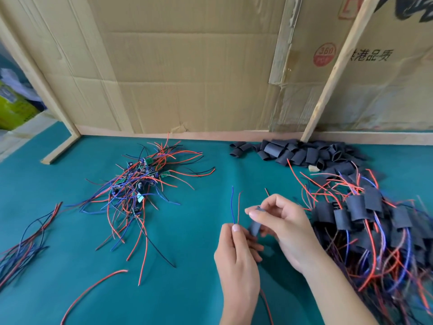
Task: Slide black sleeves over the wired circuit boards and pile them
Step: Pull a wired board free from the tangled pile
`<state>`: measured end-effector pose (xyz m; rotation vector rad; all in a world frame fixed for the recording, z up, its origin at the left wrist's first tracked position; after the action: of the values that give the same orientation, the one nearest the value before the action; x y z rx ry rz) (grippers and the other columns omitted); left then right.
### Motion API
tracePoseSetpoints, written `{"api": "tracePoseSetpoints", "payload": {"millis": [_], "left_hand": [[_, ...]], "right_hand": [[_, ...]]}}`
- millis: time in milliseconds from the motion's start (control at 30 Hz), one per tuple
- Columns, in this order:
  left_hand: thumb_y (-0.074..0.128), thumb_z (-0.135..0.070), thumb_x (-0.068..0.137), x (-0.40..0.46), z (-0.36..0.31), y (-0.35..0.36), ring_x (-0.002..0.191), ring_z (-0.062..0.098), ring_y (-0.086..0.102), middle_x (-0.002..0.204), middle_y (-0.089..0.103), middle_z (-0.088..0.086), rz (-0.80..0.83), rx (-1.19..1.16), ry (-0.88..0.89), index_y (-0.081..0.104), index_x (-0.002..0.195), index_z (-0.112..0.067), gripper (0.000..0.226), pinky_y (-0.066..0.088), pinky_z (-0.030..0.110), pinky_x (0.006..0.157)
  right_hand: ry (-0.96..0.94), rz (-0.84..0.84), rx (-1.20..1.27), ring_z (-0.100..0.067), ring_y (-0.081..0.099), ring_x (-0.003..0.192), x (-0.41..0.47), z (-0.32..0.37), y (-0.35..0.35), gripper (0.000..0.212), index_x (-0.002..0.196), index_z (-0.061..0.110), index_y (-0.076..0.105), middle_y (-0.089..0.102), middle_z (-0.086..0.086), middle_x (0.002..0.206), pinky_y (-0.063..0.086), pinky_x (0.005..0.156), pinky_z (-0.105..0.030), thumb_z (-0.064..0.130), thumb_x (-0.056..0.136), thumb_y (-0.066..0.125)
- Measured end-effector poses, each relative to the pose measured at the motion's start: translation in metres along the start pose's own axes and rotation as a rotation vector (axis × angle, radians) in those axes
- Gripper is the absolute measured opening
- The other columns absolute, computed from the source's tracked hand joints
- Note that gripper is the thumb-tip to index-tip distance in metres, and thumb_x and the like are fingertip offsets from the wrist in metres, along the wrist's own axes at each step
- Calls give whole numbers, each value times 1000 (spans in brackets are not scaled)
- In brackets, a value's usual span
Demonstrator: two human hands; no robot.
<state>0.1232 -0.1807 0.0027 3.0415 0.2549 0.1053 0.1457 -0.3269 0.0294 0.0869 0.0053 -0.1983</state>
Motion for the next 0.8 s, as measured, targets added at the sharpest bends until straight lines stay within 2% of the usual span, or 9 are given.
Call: {"api": "tracePoseSetpoints", "payload": {"millis": [67,100,200,267,367,500,633,800], "left_hand": [[39,-22,110,0,-1,1,53,22,62,65,68,6,13,1,6,52,79,-9,37,48,27,51],[39,-21,110,0,-1,1,53,22,61,67,69,7,20,-12,2,52,79,-8,36,48,28,50],[40,-17,110,-2,2,2,52,22,60,70,68,10,59,-76,-29,51,79,-6,34,45,28,47],[41,-15,110,-4,4,3,50,22,59,68,67,12,92,-111,-54,52,75,-10,37,43,25,43],[44,-27,100,-9,3,9,44,22,56,62,65,12,157,-125,-84,51,62,-24,39,38,23,38],[40,-32,88,-10,1,10,40,25,52,58,64,13,197,-157,-107,49,58,-27,32,34,22,36],[40,-30,87,-10,2,8,40,26,51,57,63,15,213,-180,-111,47,57,-26,32,33,23,37],[39,-30,87,-11,2,7,39,27,51,57,62,16,223,-171,-105,46,57,-26,31,33,23,36]], "right_hand": [[29,81,17,-18,69,78,-3,0,2,36,84,13,62,79,-14,102,52,60,-22,29,63,88],[30,60,31,-18,70,78,-2,0,-2,32,85,15,65,79,-13,103,53,61,-23,23,67,89],[-1,-196,122,-20,70,74,0,0,-25,21,92,13,67,78,-17,93,55,62,-24,10,83,85],[-12,-371,68,-19,73,75,-1,-2,-40,18,96,9,67,79,-13,89,57,65,-25,14,88,82],[-17,-486,28,-16,73,68,-3,-8,-49,17,97,7,67,79,-7,82,59,68,-28,17,91,79],[6,-573,275,-15,71,60,-4,-17,-52,17,90,4,62,76,-5,71,58,61,-22,15,96,73],[-15,-612,255,-15,70,55,-7,-17,-53,16,90,2,61,75,-3,67,57,58,-19,12,99,69],[-7,-651,362,-16,69,54,-9,-19,-52,20,85,3,59,73,0,63,57,58,-19,12,100,68]]}}
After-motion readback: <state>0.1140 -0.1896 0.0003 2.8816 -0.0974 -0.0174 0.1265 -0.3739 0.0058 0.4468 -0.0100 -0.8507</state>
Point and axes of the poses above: each hand's wrist, its own x-axis towards the middle knuckle, its own y-axis out of the palm, z = x × y, the point moved 9 cm from there along x, towards the middle knuckle
